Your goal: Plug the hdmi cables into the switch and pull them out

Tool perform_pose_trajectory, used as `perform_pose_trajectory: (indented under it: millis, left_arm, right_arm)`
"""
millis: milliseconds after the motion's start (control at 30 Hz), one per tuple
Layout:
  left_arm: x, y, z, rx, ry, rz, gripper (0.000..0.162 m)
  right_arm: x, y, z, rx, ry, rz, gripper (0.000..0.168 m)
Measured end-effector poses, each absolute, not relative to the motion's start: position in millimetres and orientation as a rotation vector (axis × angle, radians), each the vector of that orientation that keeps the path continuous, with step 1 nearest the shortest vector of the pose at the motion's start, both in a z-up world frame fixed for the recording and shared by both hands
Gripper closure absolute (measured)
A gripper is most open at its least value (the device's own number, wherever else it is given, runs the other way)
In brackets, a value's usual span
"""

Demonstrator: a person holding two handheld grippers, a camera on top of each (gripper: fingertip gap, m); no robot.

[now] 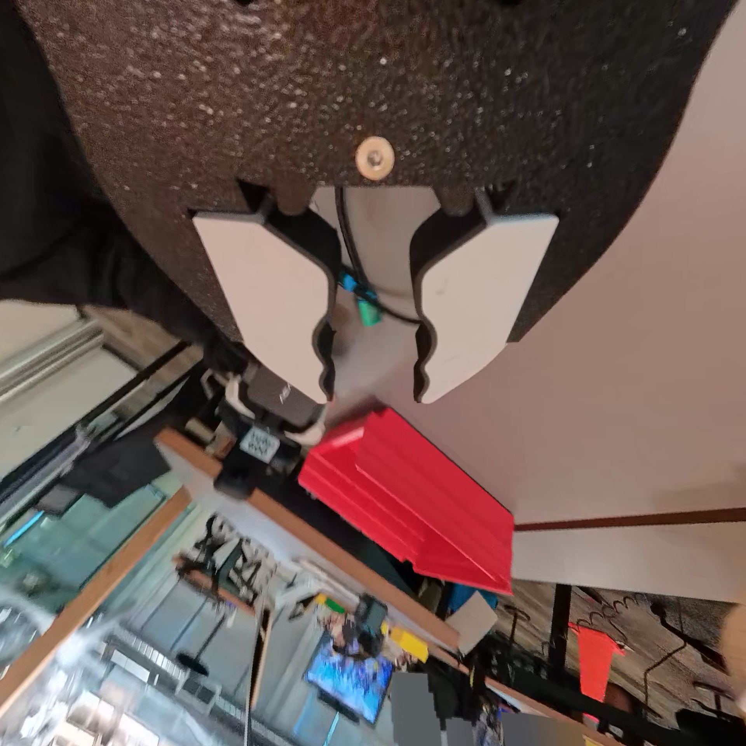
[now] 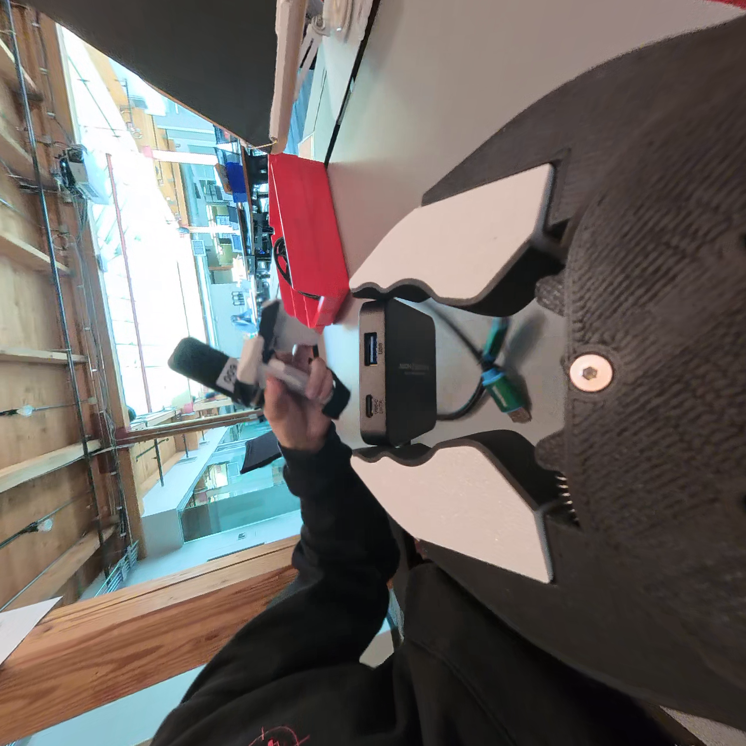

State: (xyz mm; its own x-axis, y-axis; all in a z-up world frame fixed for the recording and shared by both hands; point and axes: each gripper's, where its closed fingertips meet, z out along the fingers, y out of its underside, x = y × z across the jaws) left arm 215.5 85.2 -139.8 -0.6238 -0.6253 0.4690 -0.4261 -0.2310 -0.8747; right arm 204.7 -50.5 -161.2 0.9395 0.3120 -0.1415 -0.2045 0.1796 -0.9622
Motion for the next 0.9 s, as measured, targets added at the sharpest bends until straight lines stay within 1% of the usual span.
perform_pose_trajectory:
  millis: [67,133,200,300,367,500,633,733,767,800,900]
  left_arm:
    - [195,64,-157,-1.215,1.933,-1.82,0.119]
    - [177,44,-185,-1.198,2.04,-1.62,0.116]
    - [165,31,-217,-1.202,2.17,-1.41,0.104]
    - [161,6,-236,-1.144,2.26,-1.366,0.096]
    - [165,-4,-234,-1.142,2.264,-1.414,0.096]
    - [177,-27,-211,-1.042,2.205,-1.608,0.096]
    - [183,-45,-204,-0.86,2.2,-1.618,0.091]
    - [183,-55,-191,-0.722,2.129,-1.633,0.086]
    - [183,-55,-187,-0.688,2.103,-1.625,0.087]
    - [182,-54,-183,-0.662,2.085,-1.611,0.096]
    - [182,-52,-183,-0.648,2.106,-1.589,0.096]
  right_arm:
    - [204,-49,-164,-1.359,-0.095,0.364,0.097]
    - [205,-48,-170,-1.402,-0.088,0.362,0.097]
    - [206,-50,-169,-1.395,-0.09,0.358,0.097]
    - [205,-54,-162,-1.341,-0.09,0.381,0.097]
    - [204,-57,-153,-1.283,-0.095,0.388,0.097]
    - [197,-57,-143,-1.212,-0.127,0.43,0.097]
    - [187,-52,-135,-1.156,-0.152,0.484,0.097]
    - [180,-44,-141,-1.202,-0.174,0.491,0.098]
    - [180,-43,-142,-1.208,-0.178,0.489,0.098]
    - [178,-43,-142,-1.209,-0.188,0.493,0.098]
    - [177,-43,-141,-1.199,-0.192,0.495,0.098]
